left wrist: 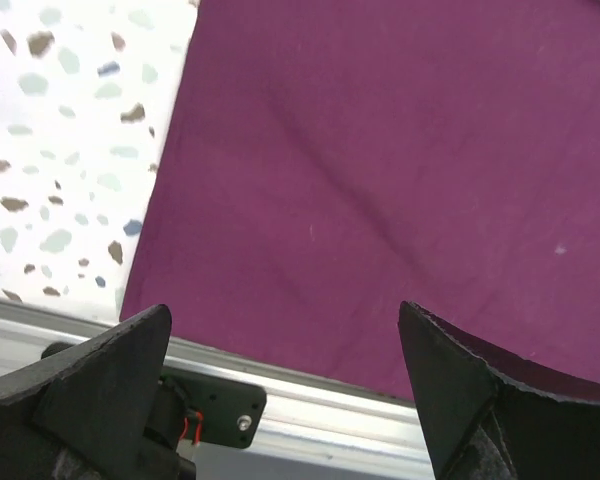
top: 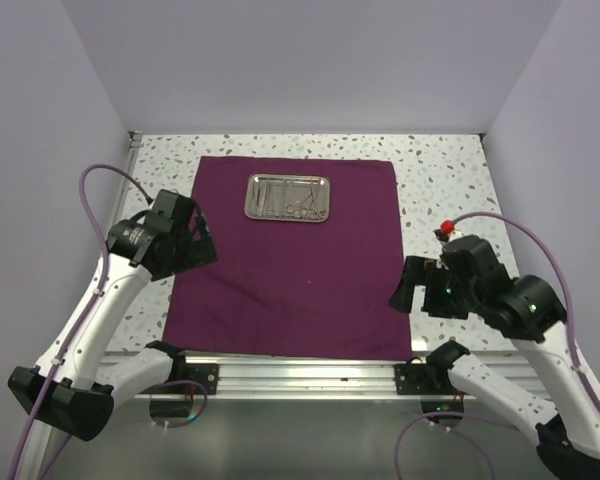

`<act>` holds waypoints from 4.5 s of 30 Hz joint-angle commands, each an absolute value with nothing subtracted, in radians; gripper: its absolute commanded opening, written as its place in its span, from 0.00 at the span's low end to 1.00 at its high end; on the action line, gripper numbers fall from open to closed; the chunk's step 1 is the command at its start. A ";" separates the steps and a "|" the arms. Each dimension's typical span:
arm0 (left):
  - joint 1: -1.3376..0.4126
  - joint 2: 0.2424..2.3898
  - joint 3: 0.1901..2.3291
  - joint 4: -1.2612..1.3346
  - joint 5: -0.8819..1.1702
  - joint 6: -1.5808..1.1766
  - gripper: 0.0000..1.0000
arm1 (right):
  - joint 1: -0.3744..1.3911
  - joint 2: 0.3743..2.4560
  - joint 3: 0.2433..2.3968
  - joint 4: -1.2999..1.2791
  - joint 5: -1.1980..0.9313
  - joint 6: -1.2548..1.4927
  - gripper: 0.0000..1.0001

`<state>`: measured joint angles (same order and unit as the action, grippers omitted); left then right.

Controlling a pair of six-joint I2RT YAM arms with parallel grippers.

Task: Open and lay out the surgical kit
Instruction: Open the surgical kit at the center of the board, then pick up the medical item from the container, then place the medical item in the surgical kit, then pick up the medical item from the container.

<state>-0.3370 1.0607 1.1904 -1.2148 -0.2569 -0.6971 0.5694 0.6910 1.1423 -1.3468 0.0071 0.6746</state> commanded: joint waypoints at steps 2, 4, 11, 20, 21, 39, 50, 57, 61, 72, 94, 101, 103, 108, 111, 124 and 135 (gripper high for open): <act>-0.342 1.078 1.144 -1.102 -0.192 -0.683 1.00 | 0.571 0.897 1.178 -1.281 -0.018 0.621 0.98; -0.342 1.147 1.163 -1.036 -0.176 -0.635 1.00 | 0.569 0.972 1.195 -1.224 -0.017 0.597 0.99; -0.344 1.486 1.403 -0.795 -0.144 -0.471 0.98 | 0.569 1.308 1.397 -1.106 0.061 0.526 0.99; -0.344 2.100 1.949 -0.748 -0.138 -0.365 0.56 | 0.571 1.555 1.585 -1.134 0.115 0.526 0.94; -0.344 2.139 1.995 -0.759 -0.138 -0.362 0.54 | 0.568 1.560 1.588 -1.134 0.124 0.538 0.94; -0.344 2.319 2.125 -0.756 -0.202 -0.359 0.41 | 0.511 1.609 1.609 -1.135 0.157 0.420 0.94; -0.344 2.332 2.072 -0.730 -0.198 -0.393 0.39 | 0.465 1.647 1.609 -1.134 0.121 0.367 0.93; -0.342 2.359 2.071 -0.726 -0.199 -0.396 0.39 | 0.449 1.646 1.595 -1.132 0.115 0.367 0.93; -0.341 2.376 2.071 -0.726 -0.201 -0.394 0.39 | 0.446 1.643 1.583 -1.131 0.118 0.373 0.92; -0.325 2.414 2.056 -0.715 -0.180 -0.405 0.34 | 0.443 1.638 1.560 -1.132 0.123 0.399 0.92; -0.288 2.287 1.994 -0.724 -0.083 -0.414 0.00 | 0.440 1.701 1.644 -1.120 0.091 0.361 0.91; -0.313 1.989 1.835 -0.772 -0.071 -0.459 0.00 | 0.439 1.735 1.693 -1.042 0.011 0.379 0.91; -0.342 1.909 1.742 -0.764 -0.063 -0.483 0.00 | 0.440 1.736 1.690 -1.028 0.003 0.390 0.91; -0.478 1.640 1.384 -0.715 -0.037 -0.627 0.00 | 0.439 1.663 1.566 -0.970 -0.032 0.417 0.90; -0.576 1.514 1.188 -0.670 -0.023 -0.744 0.00 | 0.440 1.609 1.470 -0.939 -0.046 0.420 0.90; -0.750 1.358 0.833 -0.485 -0.049 -0.948 0.57 | 0.439 1.490 1.258 -0.911 -0.034 0.411 0.89; -0.545 1.543 1.342 -0.707 -0.144 -0.622 0.95 | 0.439 1.390 1.272 -0.971 0.032 0.449 0.90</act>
<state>-0.6441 1.4658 1.2491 -0.6731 -0.1085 -0.7715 0.4438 1.4506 1.2568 -0.9504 0.0071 0.4232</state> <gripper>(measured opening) 0.964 0.898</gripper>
